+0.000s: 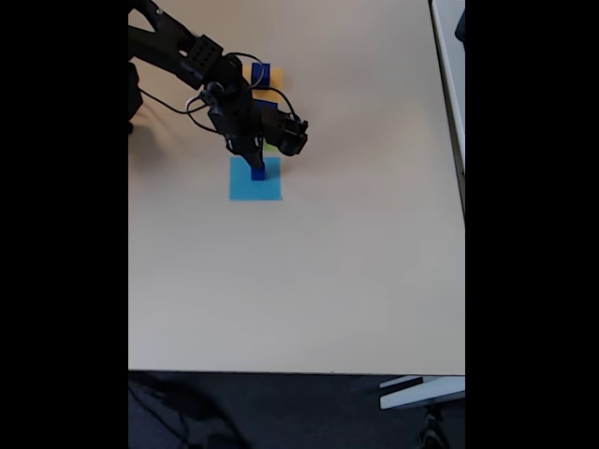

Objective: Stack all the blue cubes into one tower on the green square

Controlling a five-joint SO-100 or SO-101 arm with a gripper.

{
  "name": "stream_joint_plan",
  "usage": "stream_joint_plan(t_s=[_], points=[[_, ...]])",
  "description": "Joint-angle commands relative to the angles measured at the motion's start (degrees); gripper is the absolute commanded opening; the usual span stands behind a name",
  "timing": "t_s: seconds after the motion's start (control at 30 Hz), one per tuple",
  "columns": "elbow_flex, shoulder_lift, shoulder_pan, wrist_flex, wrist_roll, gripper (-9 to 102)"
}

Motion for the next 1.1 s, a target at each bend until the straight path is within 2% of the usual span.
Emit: stream_joint_plan(t_s=[0.0,0.5,0.77,1.07], points=[[-0.26,1.05,-0.62,-0.97,0.79,1],[0.09,1.23,-0.62,-1.05,1.23,12],[0.0,4.39,-2.29,-0.7,2.37,14],[-12.83,14.06,-11.95,8.61,10.9,14]])
